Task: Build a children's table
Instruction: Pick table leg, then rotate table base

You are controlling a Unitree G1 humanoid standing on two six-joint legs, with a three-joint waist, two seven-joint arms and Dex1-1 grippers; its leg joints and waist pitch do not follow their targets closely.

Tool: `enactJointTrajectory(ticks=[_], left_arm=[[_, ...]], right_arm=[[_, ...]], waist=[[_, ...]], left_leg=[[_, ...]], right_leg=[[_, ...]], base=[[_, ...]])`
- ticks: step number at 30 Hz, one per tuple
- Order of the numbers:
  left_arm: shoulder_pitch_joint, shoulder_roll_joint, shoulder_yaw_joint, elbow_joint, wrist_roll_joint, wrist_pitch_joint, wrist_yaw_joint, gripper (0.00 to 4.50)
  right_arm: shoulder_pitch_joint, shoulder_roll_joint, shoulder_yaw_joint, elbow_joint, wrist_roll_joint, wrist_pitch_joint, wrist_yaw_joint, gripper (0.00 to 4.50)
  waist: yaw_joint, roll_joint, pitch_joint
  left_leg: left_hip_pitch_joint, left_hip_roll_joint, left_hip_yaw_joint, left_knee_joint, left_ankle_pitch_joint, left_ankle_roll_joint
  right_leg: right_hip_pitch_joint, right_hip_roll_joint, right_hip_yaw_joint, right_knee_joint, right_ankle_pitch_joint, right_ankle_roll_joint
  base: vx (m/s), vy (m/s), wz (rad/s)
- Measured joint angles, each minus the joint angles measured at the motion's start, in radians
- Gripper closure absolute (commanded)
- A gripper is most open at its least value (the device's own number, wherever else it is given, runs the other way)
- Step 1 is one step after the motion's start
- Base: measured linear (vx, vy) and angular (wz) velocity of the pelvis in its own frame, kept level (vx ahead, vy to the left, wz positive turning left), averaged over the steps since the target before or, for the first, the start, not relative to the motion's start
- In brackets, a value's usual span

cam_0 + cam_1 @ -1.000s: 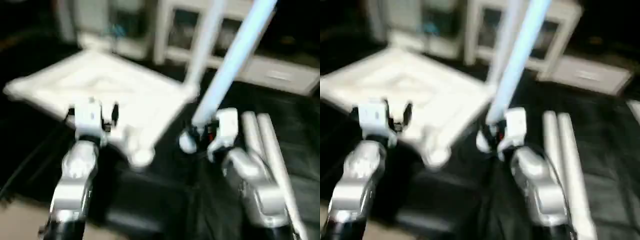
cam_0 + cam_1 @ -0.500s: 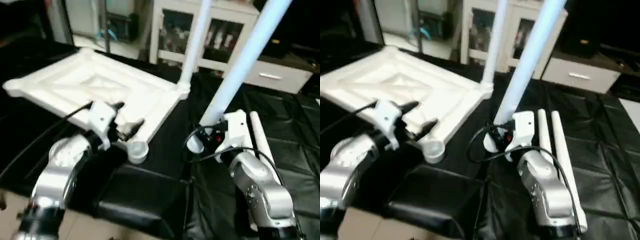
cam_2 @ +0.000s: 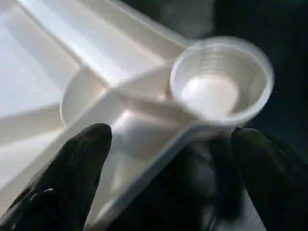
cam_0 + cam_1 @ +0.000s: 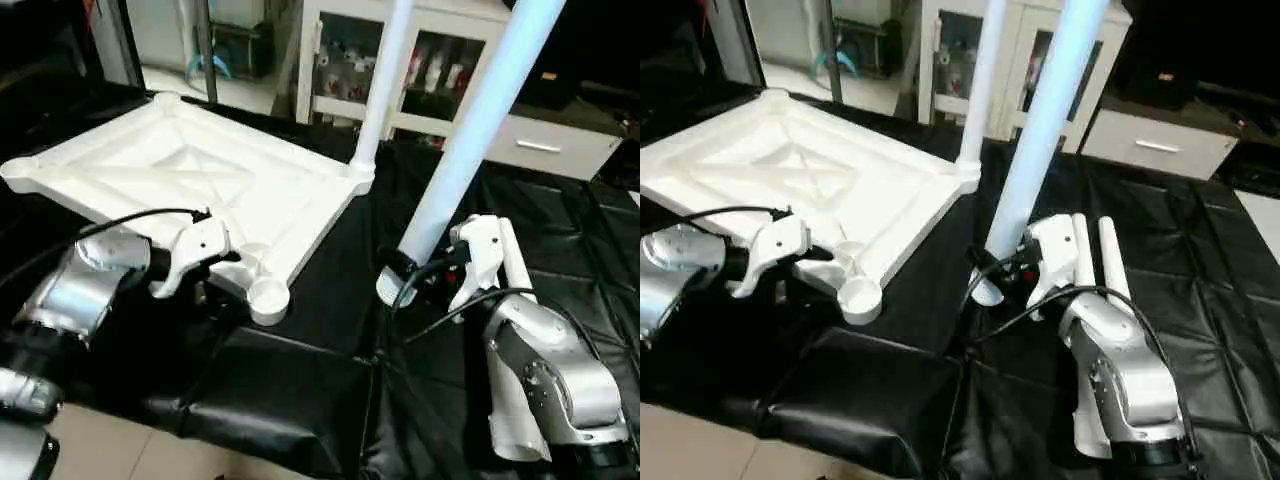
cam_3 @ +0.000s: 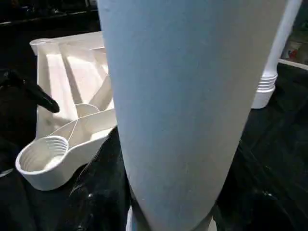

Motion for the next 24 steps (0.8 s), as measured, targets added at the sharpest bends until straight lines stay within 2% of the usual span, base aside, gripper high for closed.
enactJointTrajectory(ticks=[7,14,18,22,24], left_arm=[[-0.087,-0.017,-0.031,0.191,0.086,-0.127,0.063,0.05],[-0.13,-0.036,-0.078,0.325,0.19,-0.29,0.181,0.66],[-0.171,-0.036,-0.122,0.362,0.249,-0.351,0.175,0.89],[-0.193,-0.046,-0.126,0.413,0.262,-0.392,0.164,1.31],[-0.201,-0.046,-0.131,0.426,0.264,-0.4,0.139,1.38]], right_arm=[[0.0,-0.003,0.014,-0.001,0.006,0.0,0.025,2.63],[0.002,-0.003,0.033,-0.001,0.006,0.0,0.042,2.63],[0.004,-0.003,0.038,-0.002,0.006,-0.001,0.043,2.63],[0.008,-0.003,0.04,-0.003,0.006,-0.003,0.044,2.63],[0.008,-0.003,0.04,-0.003,0.006,-0.006,0.046,2.63]], waist=[[0.003,-0.009,0.004],[0.006,-0.01,0.004],[0.011,-0.01,0.004],[0.012,-0.01,0.004],[0.012,-0.01,0.004]], left_leg=[[0.0,0.001,0.0,0.0,0.001,-0.001],[0.0,0.001,0.0,-0.001,0.001,-0.001],[0.001,0.001,0.0,-0.001,0.001,-0.002],[0.001,0.002,0.0,-0.001,0.002,-0.003],[0.001,0.002,0.0,-0.001,0.002,-0.003]], right_leg=[[0.0,0.0,0.0,0.0,0.0,0.0],[0.0,0.0,-0.001,0.0,0.0,0.0],[0.0,0.0,0.0,0.0,0.0,0.0],[0.0,0.0,-0.001,0.001,0.0,0.0],[0.0,0.0,-0.001,0.001,0.0,0.0]], base=[[0.0,0.0,0.0],[0.0,0.0,0.0],[0.0,0.0,0.0],[0.0,0.0,0.0],[0.0,0.0,0.0]])
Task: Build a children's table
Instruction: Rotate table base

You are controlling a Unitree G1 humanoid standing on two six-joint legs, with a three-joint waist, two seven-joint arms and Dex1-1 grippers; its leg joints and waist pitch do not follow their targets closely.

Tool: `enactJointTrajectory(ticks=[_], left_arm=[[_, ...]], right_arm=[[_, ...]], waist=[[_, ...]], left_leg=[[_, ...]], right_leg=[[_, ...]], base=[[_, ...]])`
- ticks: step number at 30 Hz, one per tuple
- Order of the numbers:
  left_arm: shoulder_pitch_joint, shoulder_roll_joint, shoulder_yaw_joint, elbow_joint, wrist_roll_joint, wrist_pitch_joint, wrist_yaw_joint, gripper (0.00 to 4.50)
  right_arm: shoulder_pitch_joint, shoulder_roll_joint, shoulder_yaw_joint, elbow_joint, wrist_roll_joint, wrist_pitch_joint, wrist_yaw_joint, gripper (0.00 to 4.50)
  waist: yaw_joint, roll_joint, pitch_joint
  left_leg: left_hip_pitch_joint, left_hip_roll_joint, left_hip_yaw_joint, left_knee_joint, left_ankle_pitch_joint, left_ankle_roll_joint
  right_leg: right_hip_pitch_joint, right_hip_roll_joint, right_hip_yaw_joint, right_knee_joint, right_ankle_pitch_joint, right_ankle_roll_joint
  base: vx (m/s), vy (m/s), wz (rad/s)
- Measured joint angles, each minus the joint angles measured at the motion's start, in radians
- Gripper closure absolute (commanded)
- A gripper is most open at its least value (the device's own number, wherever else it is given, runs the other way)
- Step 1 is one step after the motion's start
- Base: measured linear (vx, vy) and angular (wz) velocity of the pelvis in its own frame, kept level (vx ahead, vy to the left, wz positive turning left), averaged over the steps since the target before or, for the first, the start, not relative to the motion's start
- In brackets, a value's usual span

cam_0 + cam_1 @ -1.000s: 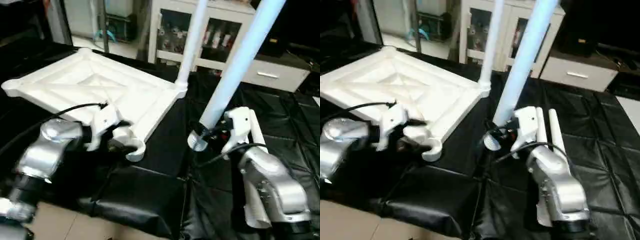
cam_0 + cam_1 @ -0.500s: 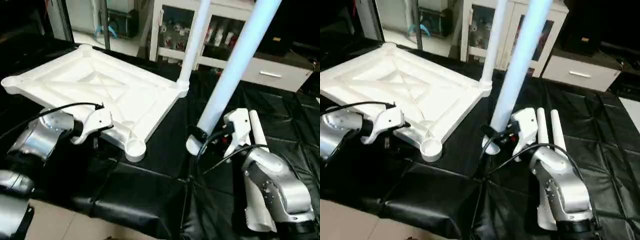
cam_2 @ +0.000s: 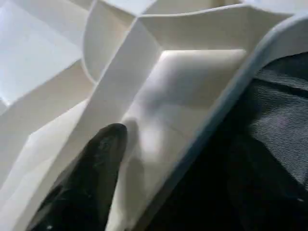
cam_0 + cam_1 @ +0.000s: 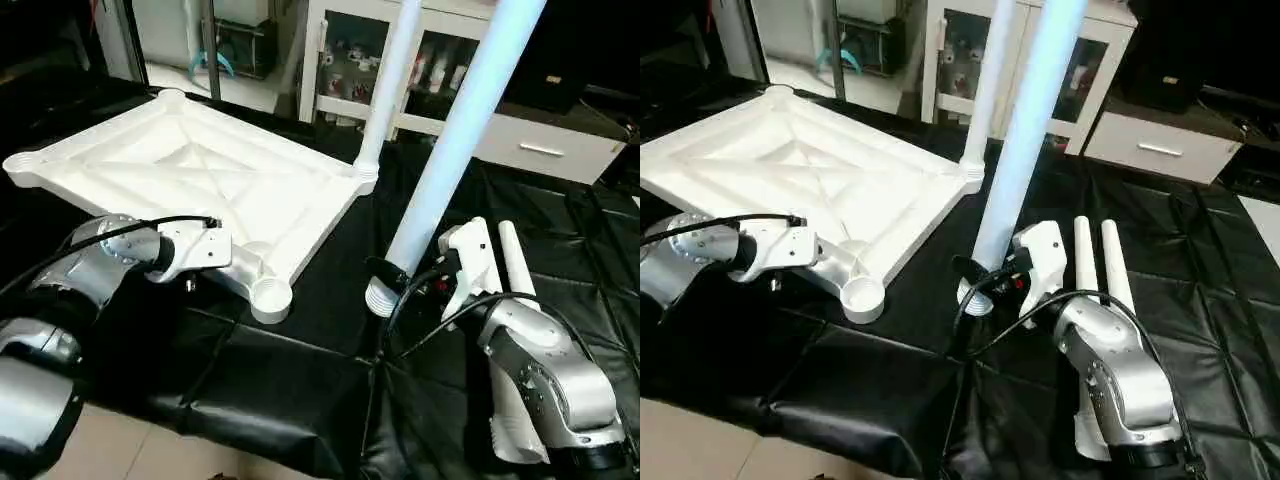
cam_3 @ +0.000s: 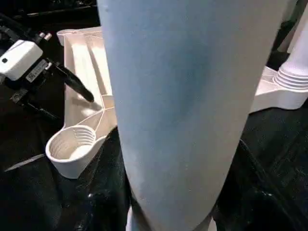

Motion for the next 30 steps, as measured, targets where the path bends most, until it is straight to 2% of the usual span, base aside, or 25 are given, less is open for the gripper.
enactJointTrajectory(ticks=[6,8,12,13,16,17,21,22,25,30], left_arm=[[-0.024,0.003,-0.007,0.002,0.002,0.018,-0.124,1.8],[-0.033,0.001,-0.006,0.001,-0.006,0.039,-0.176,2.08],[-0.031,-0.017,0.01,-0.014,-0.059,0.109,-0.264,2.3],[-0.027,-0.024,0.015,-0.022,-0.072,0.126,-0.278,2.52],[0.008,-0.04,0.028,-0.102,-0.107,0.198,-0.324,2.62],[0.016,-0.043,0.029,-0.124,-0.113,0.214,-0.335,2.86],[0.04,-0.057,0.026,-0.189,-0.095,0.256,-0.315,3.05],[0.045,-0.066,0.028,-0.2,-0.093,0.271,-0.299,3.22],[0.084,-0.102,0.051,-0.269,-0.094,0.349,-0.232,3.37],[0.142,-0.13,0.058,-0.379,-0.082,0.45,-0.132,3.62]], right_arm=[[0.0,-0.002,0.0,0.0,-0.001,-0.011,0.013,2.63],[0.0,-0.003,0.0,0.0,-0.001,-0.012,0.016,2.63],[0.0,-0.003,0.0,0.0,-0.001,-0.016,0.016,2.63],[0.0,-0.003,0.0,0.0,-0.001,-0.016,0.016,2.63],[0.0,-0.004,0.0,0.001,-0.002,-0.018,0.016,2.63],[0.0,-0.004,0.0,0.001,-0.002,-0.018,0.016,2.63],[-0.001,-0.005,0.0,0.003,-0.007,-0.02,0.016,2.63],[-0.001,-0.005,0.0,0.003,-0.01,-0.021,0.015,2.63],[-0.001,-0.004,0.0,0.003,-0.015,-0.025,0.01,2.63],[-0.001,-0.003,0.0,0.008,-0.023,-0.03,-0.001,2.63]], waist=[[0.0,0.0,0.0],[-0.002,0.0,0.0],[-0.001,0.0,0.0],[0.0,0.0,0.0],[-0.001,0.0,0.0],[-0.001,0.0,0.0],[0.0,0.002,0.001],[-0.001,0.003,0.0],[-0.002,0.006,-0.001],[-0.015,0.011,-0.004]], left_leg=[[0.0,0.0,0.0,-0.001,0.0,0.0],[0.0,0.0,0.001,-0.001,0.0,0.0],[0.0,0.0,0.002,-0.002,0.0,0.001],[0.0,0.0,0.002,-0.002,0.0,0.001],[0.001,0.001,0.003,-0.002,-0.001,0.001],[0.001,0.001,0.003,-0.002,-0.001,0.001],[0.001,0.002,0.005,-0.002,-0.001,0.001],[0.001,0.003,0.007,-0.002,0.0,0.001],[0.002,0.007,0.016,-0.002,0.0,0.0],[0.003,0.011,0.017,-0.002,0.0,0.0]], right_leg=[[0.0,0.0,0.0,0.0,0.0,0.0],[0.0,0.0,0.0,0.0,0.0,0.0],[0.0,0.0,0.0,-0.001,-0.001,-0.001],[0.0,0.0,0.0,-0.001,-0.001,-0.001],[0.0,0.0,0.0,-0.001,-0.001,-0.001],[0.0,0.0,0.0,-0.001,-0.001,-0.001],[0.0,-0.001,0.001,-0.001,-0.001,-0.001],[0.0,-0.001,0.001,-0.001,-0.001,-0.001],[0.0,-0.001,0.002,-0.001,-0.001,-0.002],[0.0,0.001,0.001,-0.001,-0.001,-0.002]], base=[[0.0,0.0,0.0],[0.0,0.0,0.0],[0.0,0.0,0.0],[0.0,0.0,0.0],[0.0,0.0,0.0],[0.0,0.0,0.0],[0.0,0.0,0.0],[0.0,0.0,0.0],[0.0,0.0,0.0],[0.0,0.0,0.0]])
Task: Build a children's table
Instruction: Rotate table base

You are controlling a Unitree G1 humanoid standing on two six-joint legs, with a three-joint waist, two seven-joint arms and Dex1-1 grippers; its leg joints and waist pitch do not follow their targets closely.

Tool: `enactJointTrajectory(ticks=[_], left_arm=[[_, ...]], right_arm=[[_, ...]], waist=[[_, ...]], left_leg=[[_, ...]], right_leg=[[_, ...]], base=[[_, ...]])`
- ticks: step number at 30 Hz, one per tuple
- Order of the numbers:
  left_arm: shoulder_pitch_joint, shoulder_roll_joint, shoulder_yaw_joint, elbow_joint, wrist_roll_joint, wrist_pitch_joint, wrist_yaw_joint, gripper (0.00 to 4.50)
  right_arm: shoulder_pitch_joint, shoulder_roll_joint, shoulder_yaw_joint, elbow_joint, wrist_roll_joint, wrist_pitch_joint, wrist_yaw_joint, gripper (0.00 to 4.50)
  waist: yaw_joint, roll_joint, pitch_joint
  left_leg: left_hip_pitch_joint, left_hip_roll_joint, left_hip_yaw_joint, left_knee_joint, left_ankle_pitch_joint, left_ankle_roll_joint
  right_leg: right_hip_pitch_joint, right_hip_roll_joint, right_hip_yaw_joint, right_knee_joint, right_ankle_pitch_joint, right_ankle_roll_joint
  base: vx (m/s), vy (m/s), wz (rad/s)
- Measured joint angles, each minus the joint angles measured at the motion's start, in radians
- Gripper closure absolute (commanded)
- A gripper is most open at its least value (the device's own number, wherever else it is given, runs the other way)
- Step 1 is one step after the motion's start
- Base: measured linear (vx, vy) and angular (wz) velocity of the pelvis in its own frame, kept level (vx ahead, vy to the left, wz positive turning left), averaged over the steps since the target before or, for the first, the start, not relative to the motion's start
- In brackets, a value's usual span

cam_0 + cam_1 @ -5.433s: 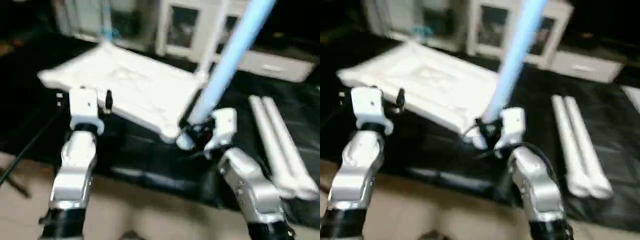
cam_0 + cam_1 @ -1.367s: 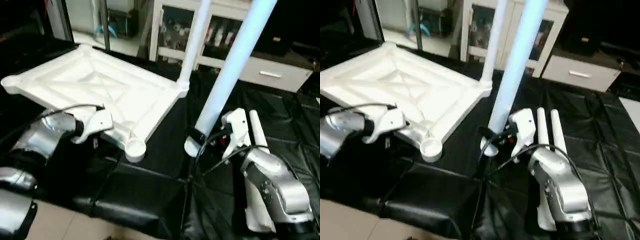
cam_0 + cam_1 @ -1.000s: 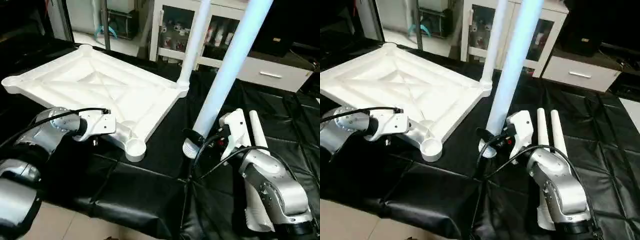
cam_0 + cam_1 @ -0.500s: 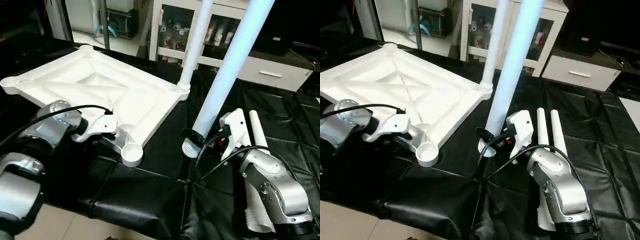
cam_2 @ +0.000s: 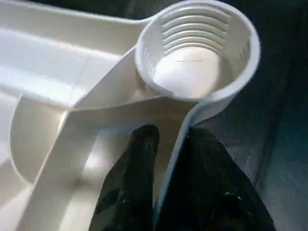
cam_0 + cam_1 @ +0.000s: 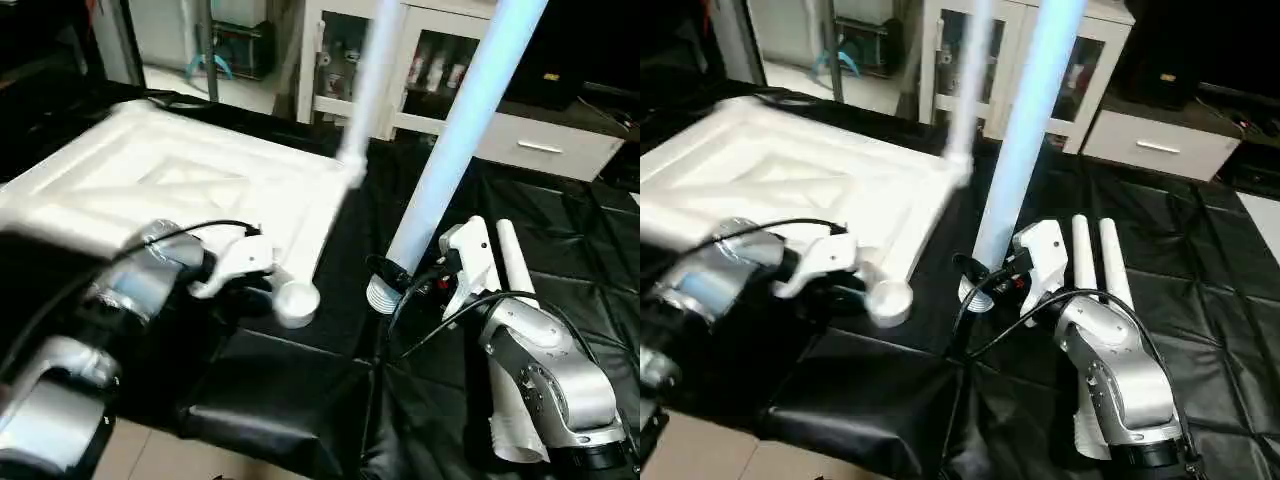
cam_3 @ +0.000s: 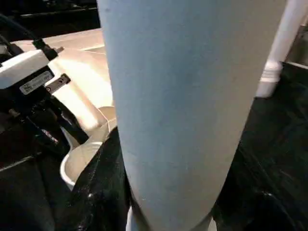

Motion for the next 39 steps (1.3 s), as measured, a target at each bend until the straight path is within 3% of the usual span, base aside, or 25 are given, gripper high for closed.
enactJointTrajectory(ticks=[5,8,13,21,23,29,35,39], left_arm=[[0.034,-0.056,0.014,-0.074,0.041,0.132,0.12,3.84],[0.056,-0.071,0.023,-0.11,0.043,0.145,0.158,3.86],[0.127,-0.104,0.054,-0.191,-0.003,0.108,0.195,4.1],[0.164,-0.128,0.048,-0.2,-0.019,-0.022,0.23,4.49],[0.172,-0.121,0.049,-0.205,-0.022,-0.037,0.225,3.98],[0.208,-0.097,0.06,-0.257,-0.056,-0.021,0.202,3.5],[0.211,-0.072,0.068,-0.297,-0.067,0.062,0.201,3.06],[0.213,-0.052,0.072,-0.298,-0.071,0.057,0.198,2.68]], right_arm=[[0.0,0.002,0.0,0.016,-0.005,-0.001,-0.003,2.63],[-0.001,0.002,0.0,0.018,-0.009,-0.001,-0.003,2.63],[-0.009,0.0,0.0,0.031,-0.011,-0.002,-0.003,2.63],[-0.019,0.002,0.0,0.032,-0.013,-0.003,-0.005,2.63],[-0.019,0.002,0.0,0.032,-0.014,-0.003,-0.007,2.63],[-0.018,0.003,0.0,0.032,-0.014,-0.003,-0.013,2.63],[-0.018,0.002,0.0,0.032,-0.016,-0.003,-0.012,2.63],[-0.018,0.002,0.0,0.032,-0.016,-0.003,-0.011,2.63]], waist=[[-0.001,0.008,-0.005],[-0.003,0.007,-0.005],[0.005,0.006,-0.005],[0.02,0.003,-0.003],[0.022,0.003,-0.003],[0.022,-0.004,0.0],[0.022,-0.01,0.004],[0.013,-0.011,0.004]], left_leg=[[0.001,0.0,0.002,0.0,0.0,0.0],[0.002,0.0,0.002,0.0,0.0,0.0],[-0.002,0.001,0.002,0.0,0.0,0.0],[-0.008,0.001,0.005,-0.001,-0.003,0.006],[-0.007,0.001,0.006,-0.002,-0.003,0.005],[-0.007,0.002,0.006,-0.002,-0.002,0.004],[-0.007,0.002,0.006,-0.002,-0.002,0.004],[-0.007,0.002,0.006,-0.002,-0.002,0.003]], right_leg=[[0.0,-0.001,0.001,0.0,0.0,0.0],[0.0,-0.001,0.0,0.0,-0.002,0.004],[-0.002,-0.001,0.0,-0.001,-0.001,0.002],[-0.003,-0.001,-0.001,-0.008,-0.001,0.002],[-0.004,-0.001,-0.001,-0.007,-0.001,0.002],[-0.005,-0.001,-0.001,-0.007,-0.001,0.002],[-0.006,-0.001,-0.001,-0.006,-0.001,0.002],[-0.006,-0.001,0.0,-0.004,-0.001,0.002]], base=[[0.0,0.0,0.0],[0.0,0.0,0.0],[0.0,0.0,0.0],[0.0,0.0,0.0],[0.0,0.0,0.0],[0.0,0.0,0.0],[0.0,0.0,0.0],[0.0,0.0,0.0]])
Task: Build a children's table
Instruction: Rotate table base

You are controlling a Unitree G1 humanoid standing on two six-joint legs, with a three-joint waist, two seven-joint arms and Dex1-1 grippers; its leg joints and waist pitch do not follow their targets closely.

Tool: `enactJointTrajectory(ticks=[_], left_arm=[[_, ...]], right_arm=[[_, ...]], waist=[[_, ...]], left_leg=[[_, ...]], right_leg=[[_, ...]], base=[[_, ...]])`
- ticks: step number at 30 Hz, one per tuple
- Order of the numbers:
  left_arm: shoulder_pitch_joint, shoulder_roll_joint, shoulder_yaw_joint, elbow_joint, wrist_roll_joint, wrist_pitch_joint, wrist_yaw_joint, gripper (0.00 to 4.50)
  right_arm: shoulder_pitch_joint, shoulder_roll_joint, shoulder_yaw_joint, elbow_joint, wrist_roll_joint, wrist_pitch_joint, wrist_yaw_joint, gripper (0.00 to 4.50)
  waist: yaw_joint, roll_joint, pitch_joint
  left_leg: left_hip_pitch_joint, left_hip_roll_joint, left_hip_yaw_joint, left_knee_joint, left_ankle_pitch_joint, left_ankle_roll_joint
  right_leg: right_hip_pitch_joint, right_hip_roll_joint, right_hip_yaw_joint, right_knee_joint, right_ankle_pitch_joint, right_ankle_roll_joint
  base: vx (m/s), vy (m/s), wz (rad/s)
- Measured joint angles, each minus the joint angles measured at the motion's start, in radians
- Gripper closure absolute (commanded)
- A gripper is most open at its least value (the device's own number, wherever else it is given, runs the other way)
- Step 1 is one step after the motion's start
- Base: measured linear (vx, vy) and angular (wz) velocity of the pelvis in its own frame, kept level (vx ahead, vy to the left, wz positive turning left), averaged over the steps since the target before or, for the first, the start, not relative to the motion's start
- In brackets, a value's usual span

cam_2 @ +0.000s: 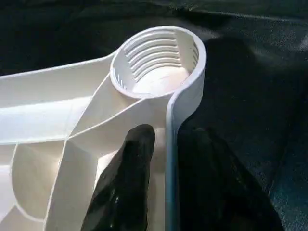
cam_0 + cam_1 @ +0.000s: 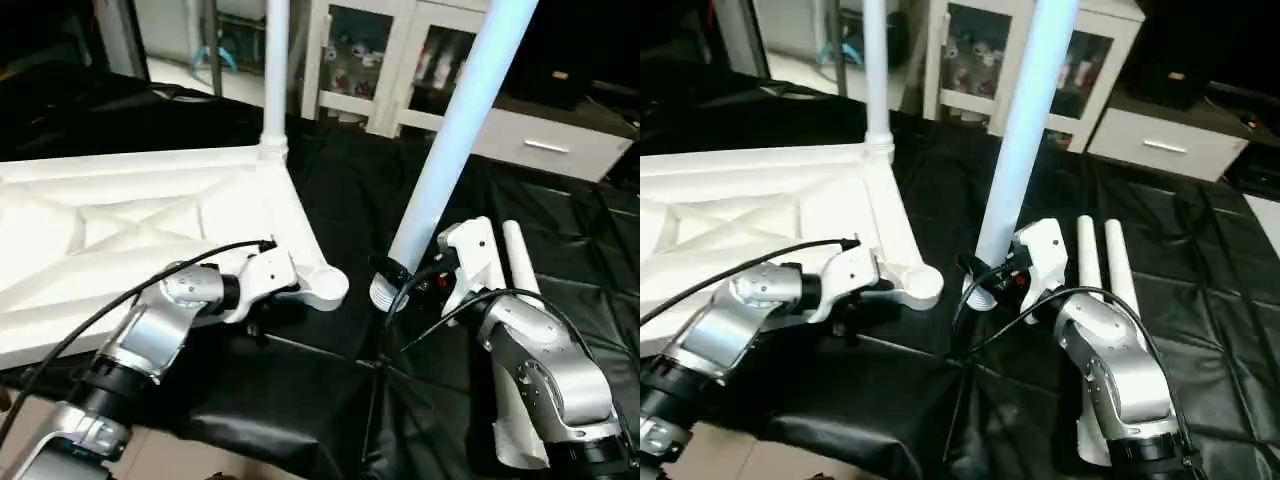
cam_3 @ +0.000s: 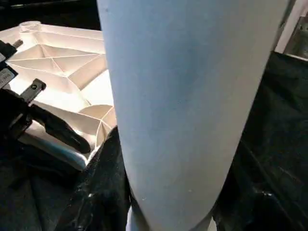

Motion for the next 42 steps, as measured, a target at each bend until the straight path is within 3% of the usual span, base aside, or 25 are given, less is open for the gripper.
enactJointTrajectory(ticks=[13,25,27,30,36,42], left_arm=[[-0.005,0.092,0.036,-0.01,-0.049,0.072,-0.089,2.68],[-0.021,0.086,0.005,-0.009,-0.036,0.111,-0.104,2.85],[-0.021,0.104,-0.004,-0.021,-0.03,0.125,-0.12,3.21],[-0.021,0.119,-0.01,-0.038,-0.026,0.155,-0.141,3.26],[-0.022,0.144,-0.025,-0.055,-0.017,0.185,-0.157,3.85],[-0.009,0.154,-0.031,-0.072,-0.001,0.156,-0.156,4.46]], right_arm=[[0.005,-0.004,0.0,0.0,0.0,0.0,0.005,2.63],[0.008,0.001,0.0,0.0,0.0,0.0,-0.003,2.63],[0.008,0.001,0.0,0.0,0.0,0.0,-0.004,2.63],[0.009,0.001,0.0,0.0,0.0,0.0,-0.011,2.63],[0.009,0.001,0.0,0.0,0.0,0.0,-0.012,2.63],[0.009,0.002,0.0,0.0,0.001,0.0,-0.012,2.63]], waist=[[-0.008,0.0,0.001],[-0.004,0.002,0.0],[-0.007,0.002,0.0],[-0.013,0.002,0.001],[-0.013,0.003,0.001],[-0.012,0.003,0.001]], left_leg=[[-0.003,0.0,0.0,0.0,0.0,0.0],[0.0,0.0,0.001,0.0,0.0,0.0],[0.0,0.0,0.001,0.0,0.0,0.0],[0.0,0.0,0.001,-0.001,0.0,0.0],[0.002,0.0,0.002,-0.002,0.0,0.0],[0.002,0.0,0.002,-0.002,0.0,0.0]], right_leg=[[-0.004,0.0,0.0,0.001,0.0,0.0],[-0.001,0.0,0.001,0.001,0.0,0.0],[-0.001,0.0,0.001,0.001,0.0,0.0],[-0.002,0.0,0.001,0.001,0.0,0.0],[-0.002,0.0,0.001,0.001,0.0,-0.001],[-0.001,0.0,0.001,0.001,0.0,-0.001]], base=[[0.0,0.0,0.0],[0.0,0.0,0.0],[0.0,0.0,0.0],[0.0,0.0,0.0],[0.0,0.0,0.0],[0.0,0.0,0.0]])
